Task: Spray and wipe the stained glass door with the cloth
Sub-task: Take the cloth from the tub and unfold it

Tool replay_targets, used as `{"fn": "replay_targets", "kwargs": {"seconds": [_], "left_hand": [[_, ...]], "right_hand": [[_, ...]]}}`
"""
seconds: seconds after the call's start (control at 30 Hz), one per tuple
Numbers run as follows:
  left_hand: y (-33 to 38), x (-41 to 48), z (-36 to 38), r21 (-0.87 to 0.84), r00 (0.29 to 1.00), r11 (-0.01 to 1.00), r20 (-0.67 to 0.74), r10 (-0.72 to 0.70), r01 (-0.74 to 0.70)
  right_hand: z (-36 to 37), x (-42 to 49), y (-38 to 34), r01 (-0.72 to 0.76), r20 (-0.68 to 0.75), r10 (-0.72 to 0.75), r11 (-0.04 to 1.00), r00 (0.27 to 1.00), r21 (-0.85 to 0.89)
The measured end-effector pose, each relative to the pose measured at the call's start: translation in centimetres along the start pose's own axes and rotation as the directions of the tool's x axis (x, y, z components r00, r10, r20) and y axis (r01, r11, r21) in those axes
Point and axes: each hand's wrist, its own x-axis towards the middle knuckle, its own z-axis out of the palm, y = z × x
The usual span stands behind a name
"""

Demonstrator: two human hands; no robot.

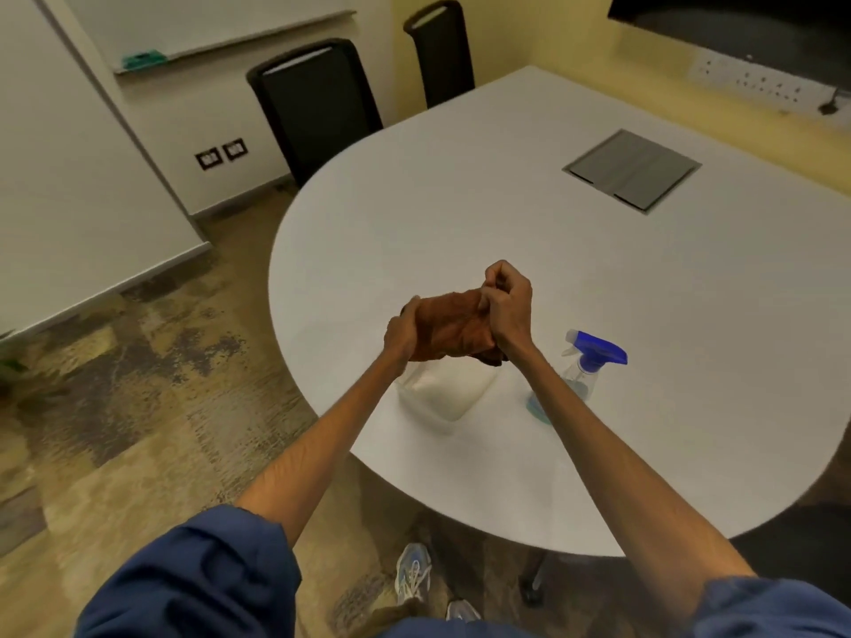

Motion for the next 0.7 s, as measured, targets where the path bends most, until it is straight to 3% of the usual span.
{"fn": "replay_targets", "kwargs": {"seconds": [0.07, 0.17, 0.33, 0.53, 0.7], "left_hand": [[0.5, -1.5, -0.7, -0.126, 0.994, 0.987, 0.029, -0.101, 0.104], [0.7, -3.9, -2.3, -0.234, 0.993, 0.965, -0.007, -0.120, 0.115], [-0.4, -7.2, -6.7, -0.247, 0.968, 0.969, -0.250, -0.029, -0.034], [-2.9, -11.9, -12.1, -0.371, 0.870, 0.893, -0.492, 0.043, -0.254], [-5.0, -16.8, -15.9, -0.363, 0.810, 0.880, -0.584, 0.041, -0.306]], "right_hand": [[0.4, -0.2, -1.3, 0.010, 0.037, -0.011, 1.000, 0.999, 0.022], [1.1, -0.8, -2.6, -0.005, 0.076, 0.001, 0.999, 0.997, 0.049], [2.2, -2.8, -2.9, -0.031, 0.204, 0.022, 0.999, 0.979, 0.041], [5.3, -8.1, -2.9, -0.088, 0.383, 0.063, 0.995, 0.922, 0.048], [8.5, -13.6, -4.0, -0.085, 0.600, 0.058, 0.996, 0.798, 0.017]]}}
